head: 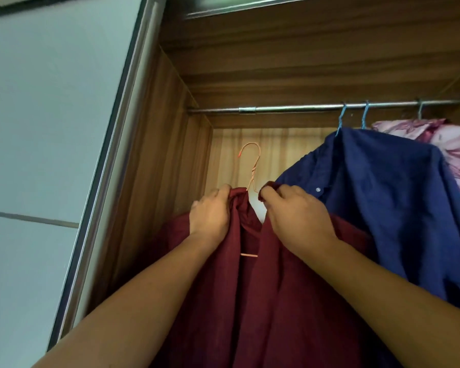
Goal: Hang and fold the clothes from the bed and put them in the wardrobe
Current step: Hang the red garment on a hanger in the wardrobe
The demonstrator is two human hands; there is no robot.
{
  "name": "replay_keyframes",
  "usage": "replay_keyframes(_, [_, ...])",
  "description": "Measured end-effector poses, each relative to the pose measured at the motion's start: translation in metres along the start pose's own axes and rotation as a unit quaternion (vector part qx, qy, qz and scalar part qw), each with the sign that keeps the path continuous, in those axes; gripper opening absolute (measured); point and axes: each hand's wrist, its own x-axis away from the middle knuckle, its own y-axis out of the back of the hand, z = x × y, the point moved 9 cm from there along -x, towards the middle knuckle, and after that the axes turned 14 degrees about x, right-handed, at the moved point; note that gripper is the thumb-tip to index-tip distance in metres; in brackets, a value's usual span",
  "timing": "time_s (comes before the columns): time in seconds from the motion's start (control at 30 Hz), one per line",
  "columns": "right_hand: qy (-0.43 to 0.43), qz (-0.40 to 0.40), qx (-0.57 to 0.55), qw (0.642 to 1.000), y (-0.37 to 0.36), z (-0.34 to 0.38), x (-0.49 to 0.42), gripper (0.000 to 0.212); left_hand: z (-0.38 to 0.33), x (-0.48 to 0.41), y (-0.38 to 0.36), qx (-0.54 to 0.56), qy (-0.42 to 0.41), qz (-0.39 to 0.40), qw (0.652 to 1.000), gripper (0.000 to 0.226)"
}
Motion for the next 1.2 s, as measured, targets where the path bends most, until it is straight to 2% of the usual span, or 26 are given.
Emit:
replay_keyframes(0.07, [0.041,0.033,0.029,0.998,-0.006,-0.007,-0.005,0.022,-0.002,-0.014,-0.011,0.021,0.004,-0.001,1.0,0.014])
replay_keyframes(0.17, [0.012,0.113,-0.024,0.993,-0.013,-0.033,-0.016,0.013,-0.008,-0.03,-0.032,0.052,0.0,-0.001,0.999,0.011])
replay_keyframes(0.23, [-0.01,0.171,-0.059,0.983,-0.018,-0.05,-0.024,0.027,-0.014,-0.041,-0.048,0.093,-0.009,0.003,0.996,0.013])
replay_keyframes(0.33, [0.007,0.157,0.026,0.987,-0.012,-0.074,-0.038,0.018,-0.024,-0.058,-0.067,0.169,-0.011,0.014,0.985,0.018])
replay_keyframes(0.47, [0.044,0.182,0.191,0.964,-0.007,-0.096,-0.051,0.042,-0.044,-0.087,-0.078,0.234,-0.019,0.001,0.972,0.02])
replay_keyframes(0.6, [0.049,0.152,0.282,0.946,-0.001,-0.114,-0.082,0.041,-0.071,-0.125,-0.078,0.243,-0.041,-0.027,0.969,0.026])
replay_keyframes(0.73, [0.031,0.153,0.339,0.928,-0.001,-0.134,-0.113,0.041,-0.088,-0.158,-0.084,0.199,-0.021,-0.021,0.98,0.034])
replay_keyframes(0.9, [0.028,0.159,0.392,0.905,-0.013,-0.148,-0.135,0.04,-0.091,-0.184,-0.105,0.263,0.019,0.013,0.965,0.032])
replay_keyframes(1.03, [0.034,0.167,0.415,0.894,-0.03,-0.159,-0.152,0.04,-0.096,-0.2,-0.112,0.32,0.011,0.007,0.947,0.03])
replay_keyframes(1.2, [0.036,0.176,0.465,0.867,-0.049,-0.171,-0.169,0.044,-0.104,-0.209,-0.121,0.335,0.02,0.021,0.942,0.031])
